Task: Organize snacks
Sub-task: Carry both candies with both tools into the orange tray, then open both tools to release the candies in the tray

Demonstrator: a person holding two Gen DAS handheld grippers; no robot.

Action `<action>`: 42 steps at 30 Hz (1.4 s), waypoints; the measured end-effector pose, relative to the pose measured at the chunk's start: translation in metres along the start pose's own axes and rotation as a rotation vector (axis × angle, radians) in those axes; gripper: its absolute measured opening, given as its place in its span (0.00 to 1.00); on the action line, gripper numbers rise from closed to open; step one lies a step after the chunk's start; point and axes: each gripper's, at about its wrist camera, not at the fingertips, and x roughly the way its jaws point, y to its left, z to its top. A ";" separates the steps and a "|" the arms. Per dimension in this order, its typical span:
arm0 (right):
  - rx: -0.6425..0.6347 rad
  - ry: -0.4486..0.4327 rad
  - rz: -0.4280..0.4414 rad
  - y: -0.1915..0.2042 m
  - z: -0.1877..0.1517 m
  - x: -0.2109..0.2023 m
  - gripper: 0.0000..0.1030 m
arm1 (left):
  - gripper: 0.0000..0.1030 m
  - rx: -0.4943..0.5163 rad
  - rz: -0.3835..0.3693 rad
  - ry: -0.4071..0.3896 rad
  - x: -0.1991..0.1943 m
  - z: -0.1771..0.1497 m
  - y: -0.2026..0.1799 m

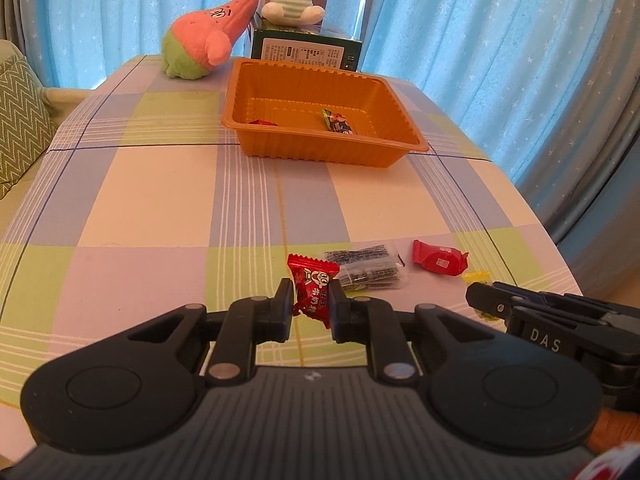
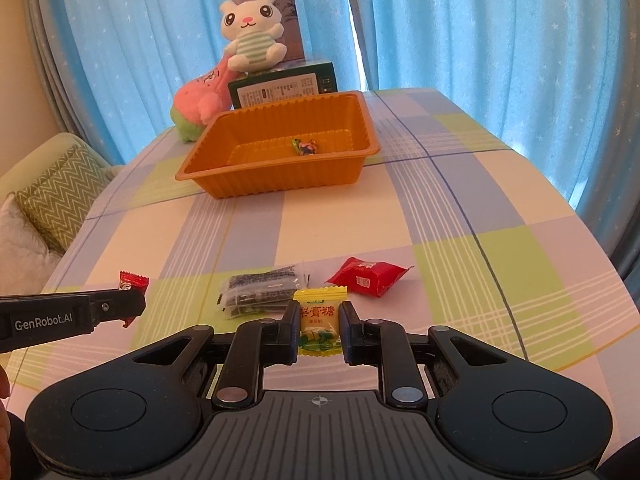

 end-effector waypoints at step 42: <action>-0.046 -0.025 0.042 -0.021 0.207 0.128 0.20 | 0.15 0.068 -0.016 -0.043 0.115 0.199 0.013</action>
